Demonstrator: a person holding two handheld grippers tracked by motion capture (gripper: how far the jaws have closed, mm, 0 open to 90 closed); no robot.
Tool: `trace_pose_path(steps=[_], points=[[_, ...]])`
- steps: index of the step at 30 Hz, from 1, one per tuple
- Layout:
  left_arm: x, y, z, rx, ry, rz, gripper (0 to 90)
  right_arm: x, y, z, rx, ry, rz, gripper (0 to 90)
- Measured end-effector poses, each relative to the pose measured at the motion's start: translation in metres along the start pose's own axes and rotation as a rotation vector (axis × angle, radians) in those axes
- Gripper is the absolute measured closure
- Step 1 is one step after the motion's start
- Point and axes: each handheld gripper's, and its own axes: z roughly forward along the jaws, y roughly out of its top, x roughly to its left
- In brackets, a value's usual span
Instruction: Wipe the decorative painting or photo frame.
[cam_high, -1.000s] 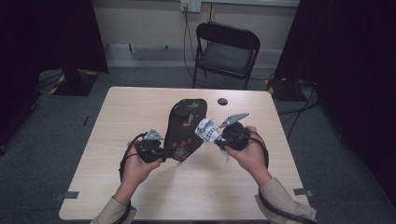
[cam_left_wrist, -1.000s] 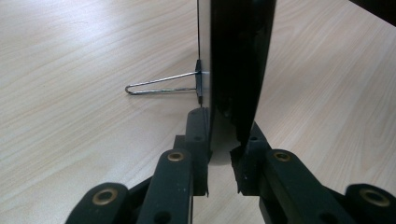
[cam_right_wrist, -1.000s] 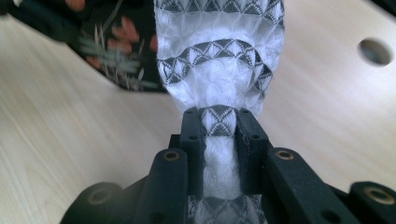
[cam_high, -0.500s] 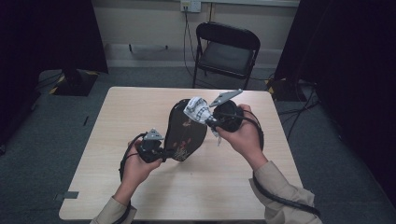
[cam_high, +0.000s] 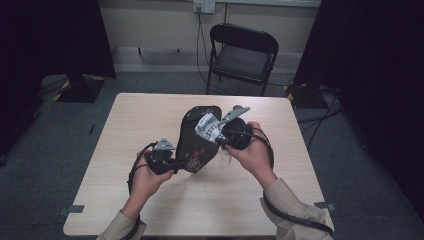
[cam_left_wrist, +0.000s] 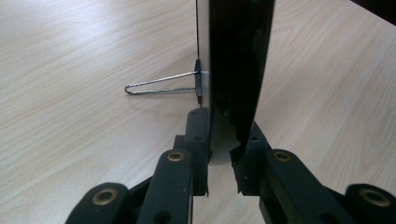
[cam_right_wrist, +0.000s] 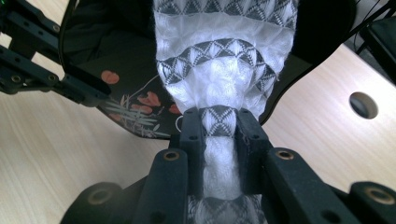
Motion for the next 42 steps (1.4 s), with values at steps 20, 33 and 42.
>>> trace_pose_path(steps=[20,33,42], points=[[0.000,0.000,0.000,0.002,0.000,0.003,78.4,0.016,-0.039,0.040,0.060,0.055,0.032,76.2],[0.000,0.000,0.000,-0.003,0.000,-0.003,78.4,0.028,-0.071,0.069,0.114,0.102,0.058,76.2],[0.000,0.000,0.000,0.000,0.000,-0.001,78.4,0.035,-0.092,0.087,0.156,0.126,0.072,76.1]])
